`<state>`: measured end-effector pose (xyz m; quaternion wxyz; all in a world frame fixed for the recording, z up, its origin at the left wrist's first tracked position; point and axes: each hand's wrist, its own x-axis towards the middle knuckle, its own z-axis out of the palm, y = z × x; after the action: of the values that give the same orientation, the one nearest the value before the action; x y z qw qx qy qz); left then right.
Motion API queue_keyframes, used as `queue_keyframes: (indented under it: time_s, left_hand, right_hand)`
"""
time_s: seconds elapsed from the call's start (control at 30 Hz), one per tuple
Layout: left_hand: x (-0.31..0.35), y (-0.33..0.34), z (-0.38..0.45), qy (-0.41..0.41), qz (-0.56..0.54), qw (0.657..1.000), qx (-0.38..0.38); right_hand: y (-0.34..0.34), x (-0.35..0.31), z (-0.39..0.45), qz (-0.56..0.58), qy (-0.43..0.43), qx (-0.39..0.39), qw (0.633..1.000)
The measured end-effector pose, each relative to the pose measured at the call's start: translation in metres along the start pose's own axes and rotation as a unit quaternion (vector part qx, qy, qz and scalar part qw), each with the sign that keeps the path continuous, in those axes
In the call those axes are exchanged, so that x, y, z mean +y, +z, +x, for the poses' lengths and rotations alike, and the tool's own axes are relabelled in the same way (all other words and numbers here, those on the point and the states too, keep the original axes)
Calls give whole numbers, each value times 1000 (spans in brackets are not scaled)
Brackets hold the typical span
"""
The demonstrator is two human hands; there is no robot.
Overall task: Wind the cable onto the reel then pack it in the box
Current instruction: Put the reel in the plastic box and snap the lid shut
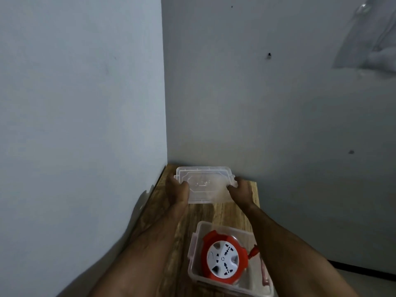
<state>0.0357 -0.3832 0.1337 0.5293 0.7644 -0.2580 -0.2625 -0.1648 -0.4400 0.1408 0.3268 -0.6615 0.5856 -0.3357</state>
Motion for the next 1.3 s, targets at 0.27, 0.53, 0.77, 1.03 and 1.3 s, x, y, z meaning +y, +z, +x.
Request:
queue_keyframes:
  time_s: [0.27,0.53,0.77,1.03,1.3]
  left_hand:
    - [-3,-16,-38,36,36,998,-21]
    - [-11,-37,-51,66,35,993,-90]
    - [-9,-51,-81,127,-19,990,-65]
    - [-6,-57,-107,161,-1,986,-36]
    - [-9,-61,-136,153,26,987,-48]
  right_hand:
    - [-25,12,-36,-10,23,24,999]
    - [-54,39,-66,-23,21,67,997]
    - [-83,50,-86,-5,-7,66,998]
    - [-107,46,-119,52,-66,97,992]
    - [-108,45,-139,52,-51,123,990]
